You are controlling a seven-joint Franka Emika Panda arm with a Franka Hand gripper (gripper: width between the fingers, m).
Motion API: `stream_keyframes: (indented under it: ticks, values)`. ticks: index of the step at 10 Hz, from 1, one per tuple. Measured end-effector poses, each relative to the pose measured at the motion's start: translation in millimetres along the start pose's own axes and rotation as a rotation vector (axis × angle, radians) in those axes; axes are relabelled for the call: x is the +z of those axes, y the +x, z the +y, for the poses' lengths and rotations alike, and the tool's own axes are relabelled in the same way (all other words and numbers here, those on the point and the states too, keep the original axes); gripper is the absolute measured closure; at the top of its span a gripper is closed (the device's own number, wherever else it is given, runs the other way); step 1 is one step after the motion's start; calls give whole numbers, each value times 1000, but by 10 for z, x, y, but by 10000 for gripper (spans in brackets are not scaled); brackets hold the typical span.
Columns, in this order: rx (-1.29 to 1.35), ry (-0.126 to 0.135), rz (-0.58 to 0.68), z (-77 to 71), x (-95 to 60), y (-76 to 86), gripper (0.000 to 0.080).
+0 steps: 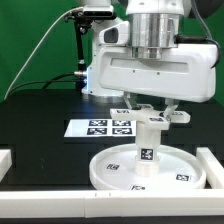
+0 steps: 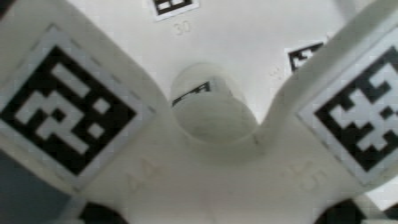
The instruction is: Assemble round table
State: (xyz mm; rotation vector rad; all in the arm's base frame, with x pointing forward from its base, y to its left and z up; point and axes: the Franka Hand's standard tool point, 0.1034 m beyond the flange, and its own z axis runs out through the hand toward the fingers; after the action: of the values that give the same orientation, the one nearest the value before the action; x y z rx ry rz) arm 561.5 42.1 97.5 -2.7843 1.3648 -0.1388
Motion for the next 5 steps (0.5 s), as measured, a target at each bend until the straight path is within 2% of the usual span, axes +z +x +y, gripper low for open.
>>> stream_keyframes:
  ticks: [5]
  values:
    - [346, 13, -23, 12, 8, 5, 350]
